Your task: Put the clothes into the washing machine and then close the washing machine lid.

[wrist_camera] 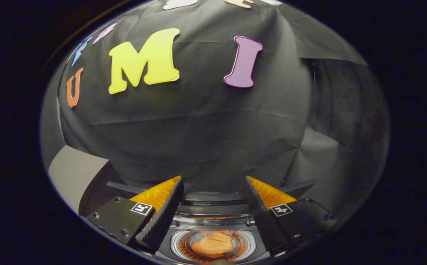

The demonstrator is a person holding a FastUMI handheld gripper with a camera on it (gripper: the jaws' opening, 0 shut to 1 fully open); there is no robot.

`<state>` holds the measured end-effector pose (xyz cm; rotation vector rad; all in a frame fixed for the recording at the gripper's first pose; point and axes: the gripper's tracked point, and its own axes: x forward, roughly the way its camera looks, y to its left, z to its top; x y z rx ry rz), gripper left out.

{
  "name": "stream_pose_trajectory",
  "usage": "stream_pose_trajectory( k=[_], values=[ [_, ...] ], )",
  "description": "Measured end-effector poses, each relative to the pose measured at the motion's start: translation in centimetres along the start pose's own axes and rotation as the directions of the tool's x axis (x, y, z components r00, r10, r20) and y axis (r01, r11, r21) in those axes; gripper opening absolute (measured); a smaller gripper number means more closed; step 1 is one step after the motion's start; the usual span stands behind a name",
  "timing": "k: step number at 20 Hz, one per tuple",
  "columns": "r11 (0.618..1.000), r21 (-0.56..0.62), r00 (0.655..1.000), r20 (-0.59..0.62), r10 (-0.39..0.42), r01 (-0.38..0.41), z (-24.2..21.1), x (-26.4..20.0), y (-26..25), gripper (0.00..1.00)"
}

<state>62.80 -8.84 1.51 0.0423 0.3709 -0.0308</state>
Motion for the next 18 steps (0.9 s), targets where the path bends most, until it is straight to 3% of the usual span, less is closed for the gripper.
stream_pose_trajectory(
  k=[18],
  values=[
    [1.0, -0.025, 1.0, 0.018, 0.002, -0.002, -3.8, -5.4, -0.2, 1.0]
  ],
)
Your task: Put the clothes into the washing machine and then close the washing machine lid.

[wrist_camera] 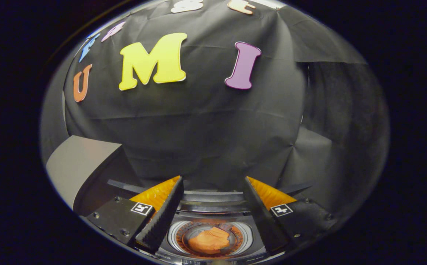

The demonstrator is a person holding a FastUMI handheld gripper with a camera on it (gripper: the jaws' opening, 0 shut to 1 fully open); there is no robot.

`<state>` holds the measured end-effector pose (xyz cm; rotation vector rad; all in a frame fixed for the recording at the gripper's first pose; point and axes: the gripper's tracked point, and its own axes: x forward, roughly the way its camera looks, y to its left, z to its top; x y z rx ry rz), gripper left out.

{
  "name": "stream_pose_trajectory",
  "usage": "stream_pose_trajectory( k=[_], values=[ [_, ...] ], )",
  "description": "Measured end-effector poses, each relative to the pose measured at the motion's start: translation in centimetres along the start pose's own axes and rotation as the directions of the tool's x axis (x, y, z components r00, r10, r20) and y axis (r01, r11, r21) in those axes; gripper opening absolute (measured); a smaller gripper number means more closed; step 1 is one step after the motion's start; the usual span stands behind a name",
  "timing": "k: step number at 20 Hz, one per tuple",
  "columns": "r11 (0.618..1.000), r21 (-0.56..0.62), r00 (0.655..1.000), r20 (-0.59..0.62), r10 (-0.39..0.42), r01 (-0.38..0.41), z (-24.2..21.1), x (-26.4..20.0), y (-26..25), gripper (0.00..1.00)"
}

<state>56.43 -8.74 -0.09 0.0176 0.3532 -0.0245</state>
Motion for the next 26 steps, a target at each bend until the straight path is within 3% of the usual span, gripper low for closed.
stream_pose_trajectory(
  k=[18, 26],
  values=[
    [0.999, -0.037, 0.999, 0.027, -0.017, 0.018, -4.1, -3.4, -0.4, 1.0],
    [0.999, -0.049, 0.996, -0.082, -0.026, 0.022, -11.1, -4.4, -0.6, 1.0]
  ],
)
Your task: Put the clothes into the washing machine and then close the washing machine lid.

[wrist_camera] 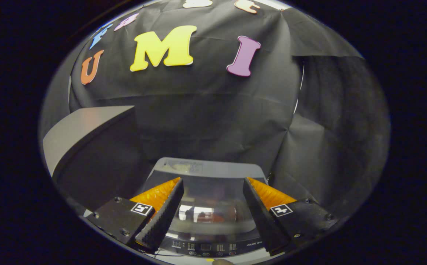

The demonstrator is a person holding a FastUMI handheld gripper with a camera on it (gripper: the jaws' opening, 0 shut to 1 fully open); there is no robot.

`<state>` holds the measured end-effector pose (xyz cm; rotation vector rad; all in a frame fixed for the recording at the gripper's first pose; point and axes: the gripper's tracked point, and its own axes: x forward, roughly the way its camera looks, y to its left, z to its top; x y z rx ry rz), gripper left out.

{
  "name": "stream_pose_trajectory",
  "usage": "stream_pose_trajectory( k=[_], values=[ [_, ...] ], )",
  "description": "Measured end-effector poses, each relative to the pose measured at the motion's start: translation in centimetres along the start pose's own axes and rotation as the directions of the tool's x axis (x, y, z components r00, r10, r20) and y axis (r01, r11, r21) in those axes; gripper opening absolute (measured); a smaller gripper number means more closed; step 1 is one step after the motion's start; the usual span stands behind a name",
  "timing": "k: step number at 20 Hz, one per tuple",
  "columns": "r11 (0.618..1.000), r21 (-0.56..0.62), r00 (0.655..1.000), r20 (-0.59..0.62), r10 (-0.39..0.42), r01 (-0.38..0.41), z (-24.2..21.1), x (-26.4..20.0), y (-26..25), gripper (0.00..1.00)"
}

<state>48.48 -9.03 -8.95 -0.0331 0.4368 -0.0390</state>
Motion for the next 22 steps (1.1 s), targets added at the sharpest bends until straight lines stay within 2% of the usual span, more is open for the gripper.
stream_pose_trajectory(
  k=[5, 15, 22],
  values=[
    [1.0, 0.006, 0.999, -0.043, 0.004, -0.004, -2.5, -0.2, -0.1, 1.0],
    [1.0, 0.016, 1.0, -0.027, 0.012, -0.012, -2.5, -1.9, -0.3, 1.0],
    [0.999, 0.054, 1.0, 0.015, 0.004, -0.005, -3.3, -6.5, -0.9, 1.0]
  ],
)
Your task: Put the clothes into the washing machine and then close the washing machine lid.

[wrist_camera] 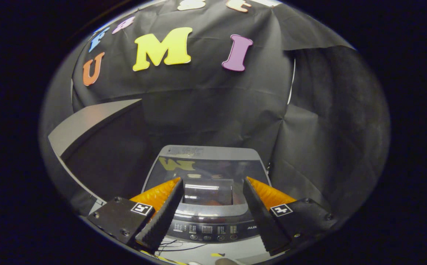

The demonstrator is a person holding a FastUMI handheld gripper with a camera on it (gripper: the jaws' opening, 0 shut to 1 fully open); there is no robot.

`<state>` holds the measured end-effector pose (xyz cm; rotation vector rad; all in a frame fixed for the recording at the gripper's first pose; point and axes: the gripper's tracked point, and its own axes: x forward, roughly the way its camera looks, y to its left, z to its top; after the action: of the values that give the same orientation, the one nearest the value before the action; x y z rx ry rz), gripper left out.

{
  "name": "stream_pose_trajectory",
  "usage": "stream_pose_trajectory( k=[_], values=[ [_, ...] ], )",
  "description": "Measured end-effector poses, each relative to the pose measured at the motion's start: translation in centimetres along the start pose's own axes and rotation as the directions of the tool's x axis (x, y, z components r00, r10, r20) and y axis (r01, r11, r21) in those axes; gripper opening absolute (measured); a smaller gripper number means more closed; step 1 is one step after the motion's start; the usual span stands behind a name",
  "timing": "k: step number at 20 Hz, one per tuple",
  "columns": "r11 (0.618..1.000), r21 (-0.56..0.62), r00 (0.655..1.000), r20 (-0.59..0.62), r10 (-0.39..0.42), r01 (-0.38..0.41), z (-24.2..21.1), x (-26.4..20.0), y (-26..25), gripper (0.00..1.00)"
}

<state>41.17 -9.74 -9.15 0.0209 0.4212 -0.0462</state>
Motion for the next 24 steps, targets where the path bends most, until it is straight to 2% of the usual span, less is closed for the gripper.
stream_pose_trajectory(
  k=[8, 15, 24],
  values=[
    [0.998, 0.058, 0.987, 0.158, -0.015, 0.006, -0.5, -12.5, 0.0, 1.0],
    [0.998, 0.06, 0.965, 0.261, -0.034, 0.019, -4.3, -25.5, 2.4, 1.0],
    [0.998, 0.058, 0.952, 0.304, -0.025, 0.008, -8.5, -37.5, 5.0, 1.0]
  ],
)
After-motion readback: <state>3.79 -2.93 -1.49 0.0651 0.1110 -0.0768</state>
